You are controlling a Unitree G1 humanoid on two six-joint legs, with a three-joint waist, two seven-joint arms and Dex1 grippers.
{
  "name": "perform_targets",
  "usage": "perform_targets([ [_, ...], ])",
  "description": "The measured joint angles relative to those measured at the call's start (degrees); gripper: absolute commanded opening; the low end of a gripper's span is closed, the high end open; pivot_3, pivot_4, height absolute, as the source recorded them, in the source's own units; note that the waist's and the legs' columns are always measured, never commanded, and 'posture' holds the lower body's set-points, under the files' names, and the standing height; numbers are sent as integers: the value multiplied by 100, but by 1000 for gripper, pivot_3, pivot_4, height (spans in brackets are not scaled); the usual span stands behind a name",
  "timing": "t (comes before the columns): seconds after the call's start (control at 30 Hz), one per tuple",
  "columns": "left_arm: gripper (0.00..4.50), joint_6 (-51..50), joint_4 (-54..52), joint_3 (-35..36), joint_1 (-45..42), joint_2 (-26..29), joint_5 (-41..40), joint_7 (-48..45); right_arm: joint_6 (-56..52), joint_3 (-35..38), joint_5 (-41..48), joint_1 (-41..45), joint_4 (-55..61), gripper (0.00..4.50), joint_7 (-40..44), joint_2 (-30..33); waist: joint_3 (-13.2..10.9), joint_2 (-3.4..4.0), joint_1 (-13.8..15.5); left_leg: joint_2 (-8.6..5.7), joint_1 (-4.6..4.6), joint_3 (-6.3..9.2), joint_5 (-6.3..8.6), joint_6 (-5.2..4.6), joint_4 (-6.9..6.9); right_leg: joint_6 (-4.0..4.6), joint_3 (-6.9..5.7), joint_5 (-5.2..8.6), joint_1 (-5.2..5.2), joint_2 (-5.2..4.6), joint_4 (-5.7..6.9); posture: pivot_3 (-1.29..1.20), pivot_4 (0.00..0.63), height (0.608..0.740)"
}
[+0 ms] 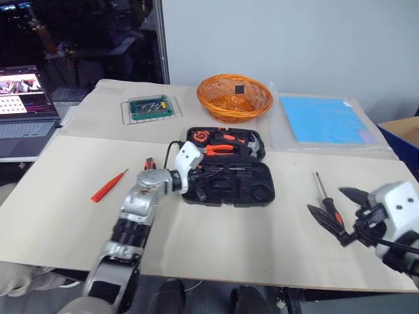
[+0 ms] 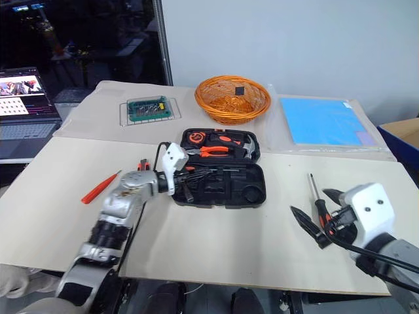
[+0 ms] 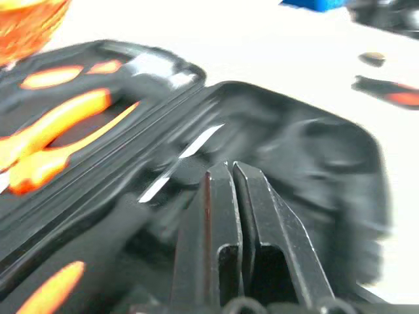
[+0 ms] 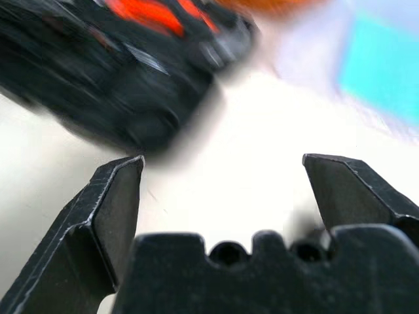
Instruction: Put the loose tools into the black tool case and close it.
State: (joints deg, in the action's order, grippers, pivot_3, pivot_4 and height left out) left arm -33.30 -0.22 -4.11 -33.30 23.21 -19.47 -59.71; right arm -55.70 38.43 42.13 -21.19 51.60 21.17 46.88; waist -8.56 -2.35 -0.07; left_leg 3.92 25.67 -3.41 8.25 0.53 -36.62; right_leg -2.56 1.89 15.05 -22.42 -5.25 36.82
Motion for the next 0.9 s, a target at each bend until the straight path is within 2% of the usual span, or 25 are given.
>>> perform_targets([
  [0.1, 2341, -597, -1016, 58, 161, 637, -738, -624, -853, -61, 418, 645, -341, 4500, -327, 13, -2, 2, -34, -5, -17, -2, 1, 2, 0, 7, 3, 4, 16, -5, -5, 0, 150, 740],
  [0.13, 2550, -736, -1228, 49, 201, 856, -921, -804, -1099, -177, 413, 849, -500, 4500, -468, 88, -2, 3, -44, -5, -18, -2, 7, 12, 0, 7, 4, 4, 15, -5, -5, 0, 150, 740],
  [0.17, 2952, -897, -1463, 55, 252, 1022, -1062, -879, -1346, -241, 388, 997, -696, 4500, -590, 142, -3, 3, -38, -6, -17, -3, 10, 17, 0, 8, 5, 3, 16, -5, -7, 0, 150, 740],
  [0.3, 4315, -1350, -2010, -3, 324, 1170, -1449, -824, -1896, -498, 159, 1451, -1492, 4500, -877, 159, -4, 3, 22, -11, -13, -1, 9, 15, 0, 5, 10, 7, 14, -4, -12, 0, 150, 740],
  [0.47, 4315, -1582, -2268, -189, 258, 1150, -1704, -630, -1809, -1571, -363, 2142, -2697, 4500, -766, 372, -5, 3, -16, -15, -7, -4, 0, -4, 1, -29, 25, 28, 10, 1, -11, 0, 150, 740],
  [0.5, 4347, -1587, -2302, -205, 261, 1150, -1735, -591, -1701, -1759, -512, 2214, -2961, 3974, -692, 452, -6, 4, -18, -15, -5, -5, 1, -6, 1, -27, 27, 26, 7, 1, -10, 0, 150, 740],
  [0.67, 4347, -1664, -2365, -208, 256, 1141, -1888, -330, -1098, -2286, -1006, 2355, -3756, 2441, -211, 683, -6, 5, -17, -17, 2, -5, 9, -19, 3, -19, 31, 26, 5, 6, -10, 0, 150, 740],
  [0.77, 4347, -1695, -2410, -186, 297, 1144, -1921, -141, -831, -2426, -1187, 2447, -3865, 1281, 83, 817, -10, 11, -15, -21, 10, -5, 9, -20, 3, -39, 37, 36, -2, 7, -9, 0, 150, 740],
  [0.8, 4347, -1695, -2470, -141, 377, 1145, -1928, -40, -655, -2435, -1258, 2433, -3847, 1048, 253, 939, -12, 14, -18, -21, 10, -6, 9, -20, 3, -45, 39, 40, -2, 7, -9, 0, 150, 740],
  [0.9, 4347, -1682, -2539, -3, 655, 1100, -1933, 284, 108, -2433, -1572, 2232, -3554, 986, 787, 1382, -15, 20, -19, -20, 9, -6, 9, -20, 3, -56, 39, 47, -4, 8, -9, 0, 150, 740],
])
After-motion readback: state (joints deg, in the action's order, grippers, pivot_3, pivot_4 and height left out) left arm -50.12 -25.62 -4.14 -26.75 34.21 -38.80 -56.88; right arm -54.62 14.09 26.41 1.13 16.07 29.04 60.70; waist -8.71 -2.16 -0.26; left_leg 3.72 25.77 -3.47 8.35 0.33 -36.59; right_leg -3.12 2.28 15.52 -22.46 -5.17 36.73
